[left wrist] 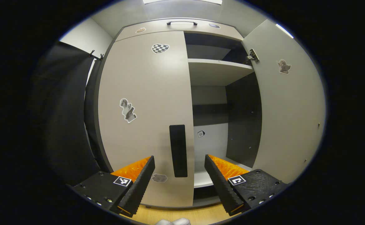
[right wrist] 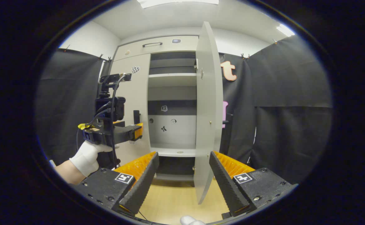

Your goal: Open the right door of the double-door shoe cabinet with the right hand, and open the left door with the left hand.

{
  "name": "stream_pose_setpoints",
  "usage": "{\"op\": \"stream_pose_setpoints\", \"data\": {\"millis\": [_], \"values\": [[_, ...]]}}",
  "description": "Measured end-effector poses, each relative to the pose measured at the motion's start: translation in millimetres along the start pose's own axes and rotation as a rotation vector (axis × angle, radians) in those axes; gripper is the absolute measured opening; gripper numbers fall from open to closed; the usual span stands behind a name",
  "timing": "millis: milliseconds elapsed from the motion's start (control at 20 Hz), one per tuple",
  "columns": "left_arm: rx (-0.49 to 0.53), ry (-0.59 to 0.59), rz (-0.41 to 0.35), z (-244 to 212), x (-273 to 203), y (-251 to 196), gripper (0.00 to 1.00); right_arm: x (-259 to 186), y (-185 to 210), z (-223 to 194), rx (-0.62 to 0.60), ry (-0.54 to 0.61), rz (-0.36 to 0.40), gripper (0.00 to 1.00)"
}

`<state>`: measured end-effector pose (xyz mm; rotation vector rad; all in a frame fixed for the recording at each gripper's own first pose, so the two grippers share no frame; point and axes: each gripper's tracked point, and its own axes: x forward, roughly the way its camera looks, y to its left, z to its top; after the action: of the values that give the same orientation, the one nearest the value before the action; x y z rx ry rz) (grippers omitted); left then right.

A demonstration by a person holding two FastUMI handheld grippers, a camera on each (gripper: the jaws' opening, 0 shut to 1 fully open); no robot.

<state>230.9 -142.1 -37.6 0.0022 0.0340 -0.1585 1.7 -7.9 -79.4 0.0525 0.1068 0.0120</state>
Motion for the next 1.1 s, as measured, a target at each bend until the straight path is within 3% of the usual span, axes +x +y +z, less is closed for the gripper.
{"op": "stream_pose_setpoints", "data": {"millis": [150,200,550,750,800,900,1000,1100], "values": [[0.000,0.003,0.016,-3.1,21.4,2.3,1.00,9.2,-9.8,-4.2,0.000,0.017,-0.022,0.99],[0.001,0.003,0.023,-4.7,28.6,4.5,0.96,12.7,-11.9,-5.3,0.000,0.025,-0.028,0.99],[-0.002,0.034,0.029,-18.1,55.8,5.4,0.96,25.6,-8.1,-8.3,-0.024,0.048,-0.022,1.00],[-0.009,0.025,0.016,-17.0,55.3,1.3,0.89,28.6,-8.5,-6.9,-0.031,0.045,-0.019,1.00],[-0.007,0.024,0.019,-17.4,57.3,3.1,0.83,29.7,-8.7,-6.5,-0.030,0.045,-0.019,0.99],[-0.011,0.027,0.013,-18.6,50.2,1.9,0.26,30.8,-7.7,-8.9,-0.028,0.049,-0.015,0.99],[-0.004,0.031,0.013,-17.3,55.2,2.7,0.31,30.0,-7.0,-10.4,-0.029,0.054,-0.005,0.99],[0.000,0.036,0.013,-18.1,58.6,3.5,0.23,28.3,-5.8,-8.8,-0.027,0.048,0.001,1.00]]}}
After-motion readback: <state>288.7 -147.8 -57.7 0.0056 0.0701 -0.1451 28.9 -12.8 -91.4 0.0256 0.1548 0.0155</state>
